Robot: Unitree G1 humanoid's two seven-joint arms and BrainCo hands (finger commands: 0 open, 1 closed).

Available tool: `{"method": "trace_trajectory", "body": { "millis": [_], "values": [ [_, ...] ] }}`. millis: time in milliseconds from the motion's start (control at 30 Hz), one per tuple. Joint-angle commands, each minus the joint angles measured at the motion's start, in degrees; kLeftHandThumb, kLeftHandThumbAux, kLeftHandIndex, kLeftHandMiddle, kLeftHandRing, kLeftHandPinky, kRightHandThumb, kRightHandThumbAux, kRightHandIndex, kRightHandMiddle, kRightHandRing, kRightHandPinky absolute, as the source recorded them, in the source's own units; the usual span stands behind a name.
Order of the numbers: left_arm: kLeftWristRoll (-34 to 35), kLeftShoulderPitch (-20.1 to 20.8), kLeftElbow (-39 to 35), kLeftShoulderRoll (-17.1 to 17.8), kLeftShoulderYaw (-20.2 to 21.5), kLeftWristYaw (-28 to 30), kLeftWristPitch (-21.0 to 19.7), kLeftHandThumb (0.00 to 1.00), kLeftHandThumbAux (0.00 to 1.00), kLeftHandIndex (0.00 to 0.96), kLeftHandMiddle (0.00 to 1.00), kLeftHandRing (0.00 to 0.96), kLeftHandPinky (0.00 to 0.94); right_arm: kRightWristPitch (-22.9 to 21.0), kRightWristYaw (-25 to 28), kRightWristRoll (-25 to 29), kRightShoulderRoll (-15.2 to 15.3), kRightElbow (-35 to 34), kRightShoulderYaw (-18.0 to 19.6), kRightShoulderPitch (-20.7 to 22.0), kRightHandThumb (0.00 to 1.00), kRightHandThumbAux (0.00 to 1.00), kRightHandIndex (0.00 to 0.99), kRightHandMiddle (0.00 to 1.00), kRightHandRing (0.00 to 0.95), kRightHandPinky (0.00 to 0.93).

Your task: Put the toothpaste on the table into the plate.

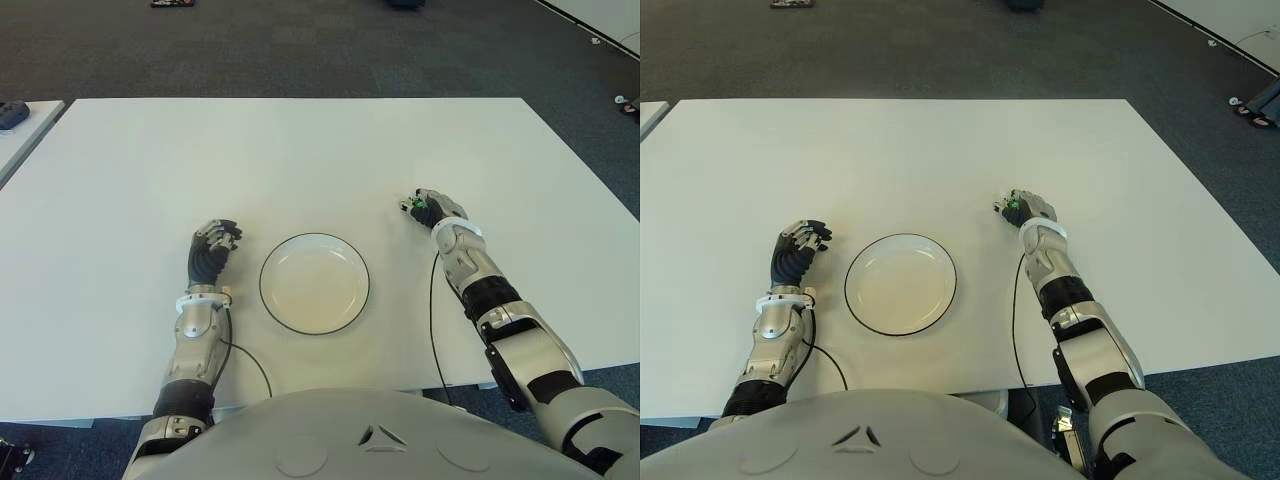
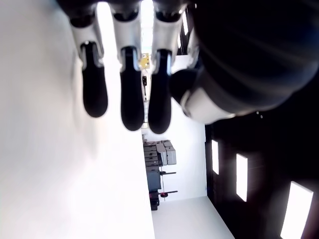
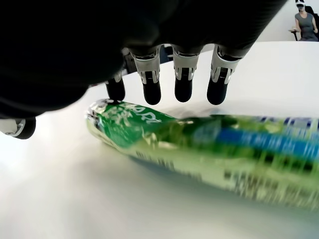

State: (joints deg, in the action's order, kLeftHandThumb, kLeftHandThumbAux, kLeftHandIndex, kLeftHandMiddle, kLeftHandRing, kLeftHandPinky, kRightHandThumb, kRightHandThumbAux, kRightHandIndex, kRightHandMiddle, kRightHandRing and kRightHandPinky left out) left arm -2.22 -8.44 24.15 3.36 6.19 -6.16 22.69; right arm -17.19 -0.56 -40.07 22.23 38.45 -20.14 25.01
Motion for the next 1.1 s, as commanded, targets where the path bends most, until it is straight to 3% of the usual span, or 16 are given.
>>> {"method": "trace_trajectory", "body": {
  "millis": [33, 667, 1100],
  "values": [
    [-0.39, -2.90, 1.81, 0.25, 0.08, -0.03, -4.06, 0.703, 0.721, 0.428, 0.484, 0.486, 0.490, -2.23, 0.41, 0.87, 1.00, -3.31, 0.93, -3.02, 0.380, 0.129, 0.000, 0.000, 0.000, 0.000],
    [1.11, -3.69, -0.12, 0.46, 0.22, 1.45, -5.59, 0.701, 0.722, 0.428, 0.460, 0.453, 0.436, -7.05, 0.87, 0.85, 2.02, -10.43, 3.05, -8.63, 0.384, 0.117, 0.000, 0.000, 0.000, 0.000],
    [1.57, -4.30, -0.18, 0.72, 0.25, 2.64, -3.04, 0.704, 0.721, 0.427, 0.484, 0.482, 0.484, -9.77, 1.39, 0.85, 1.79, -13.29, 3.67, -11.05, 0.364, 0.121, 0.000, 0.000, 0.000, 0.000]
  ]
}}
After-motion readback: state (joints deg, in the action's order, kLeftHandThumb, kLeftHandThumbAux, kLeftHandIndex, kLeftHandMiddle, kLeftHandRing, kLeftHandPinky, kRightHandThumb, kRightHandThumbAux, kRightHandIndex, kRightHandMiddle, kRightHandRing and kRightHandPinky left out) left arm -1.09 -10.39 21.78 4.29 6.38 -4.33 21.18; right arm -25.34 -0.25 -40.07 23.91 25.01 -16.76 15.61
